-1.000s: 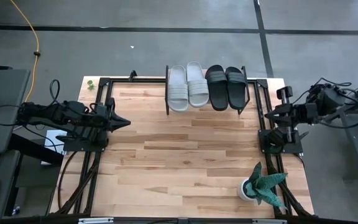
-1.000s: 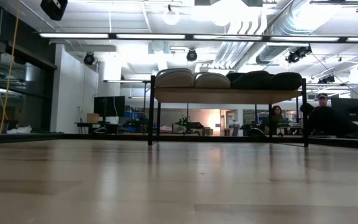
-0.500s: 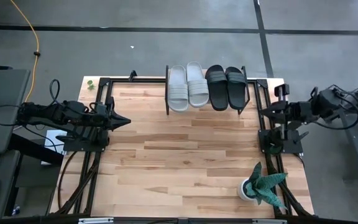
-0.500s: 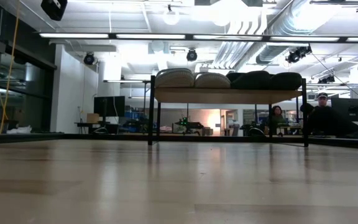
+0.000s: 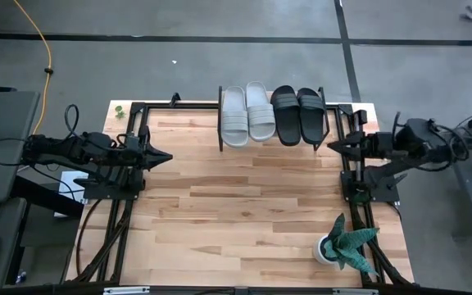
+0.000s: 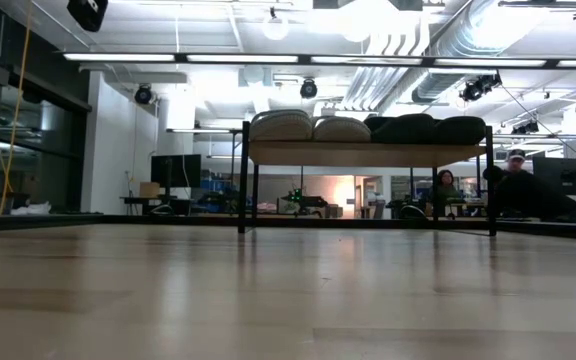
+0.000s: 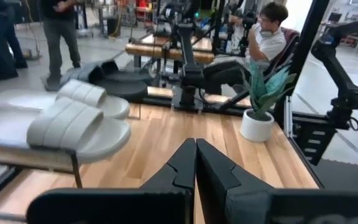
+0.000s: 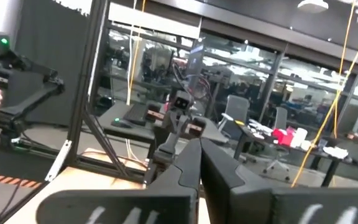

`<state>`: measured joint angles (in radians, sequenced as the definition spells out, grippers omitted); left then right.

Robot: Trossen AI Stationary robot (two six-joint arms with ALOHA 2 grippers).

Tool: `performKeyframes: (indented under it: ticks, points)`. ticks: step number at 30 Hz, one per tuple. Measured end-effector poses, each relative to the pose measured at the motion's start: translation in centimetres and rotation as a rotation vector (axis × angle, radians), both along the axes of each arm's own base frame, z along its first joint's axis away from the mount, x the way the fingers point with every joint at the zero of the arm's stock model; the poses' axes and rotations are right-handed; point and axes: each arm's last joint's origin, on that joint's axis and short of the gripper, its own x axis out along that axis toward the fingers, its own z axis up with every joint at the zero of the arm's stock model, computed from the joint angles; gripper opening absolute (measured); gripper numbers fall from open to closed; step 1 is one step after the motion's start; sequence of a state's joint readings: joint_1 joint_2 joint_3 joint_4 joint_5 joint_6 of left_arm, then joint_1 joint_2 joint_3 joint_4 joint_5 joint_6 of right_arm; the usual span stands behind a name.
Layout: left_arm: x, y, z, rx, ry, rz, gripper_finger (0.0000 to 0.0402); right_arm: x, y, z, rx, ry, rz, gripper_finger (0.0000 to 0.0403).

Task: Pick and place slides into the shelf
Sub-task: Return to Home Position

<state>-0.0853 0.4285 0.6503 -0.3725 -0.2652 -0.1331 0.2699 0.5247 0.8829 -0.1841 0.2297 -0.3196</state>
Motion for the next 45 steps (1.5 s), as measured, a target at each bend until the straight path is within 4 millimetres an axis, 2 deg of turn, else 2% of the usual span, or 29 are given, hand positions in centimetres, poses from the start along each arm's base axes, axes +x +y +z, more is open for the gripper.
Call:
performKeyframes:
  ticks: [9, 21, 31, 36, 40, 45]
  points:
    - [0.7, 0.0, -0.5, 0.067, -0.071, 0.003, 0.0001, 1.4, -0.9, -0.5, 0.002, 0.055, -0.008, 0.0]
    - [-0.6, 0.3, -1.6, 0.128, -0.085, 0.084, 0.0, 1.5, -1.8, -0.5, 0.003, 0.057, -0.004, 0.0]
    - [-1.2, 0.4, -1.5, 0.143, -0.111, 0.085, 0.0, 1.6, -2.3, -0.5, -0.014, 0.051, 0.011, 0.0]
    - [-0.3, 0.3, -1.8, 0.101, -0.074, 0.085, 0.0, 1.9, -2.5, -0.5, -0.013, 0.061, 0.014, 0.0]
    - [1.2, 0.2, -2.3, 0.102, -0.021, 0.082, 0.0, 2.3, -2.7, -0.7, -0.012, 0.076, 0.027, 0.0]
    - [3.2, 0.3, -1.8, 0.163, -0.062, 0.099, 0.0, 3.0, -3.1, -0.7, -0.012, 0.074, 0.013, 0.0]
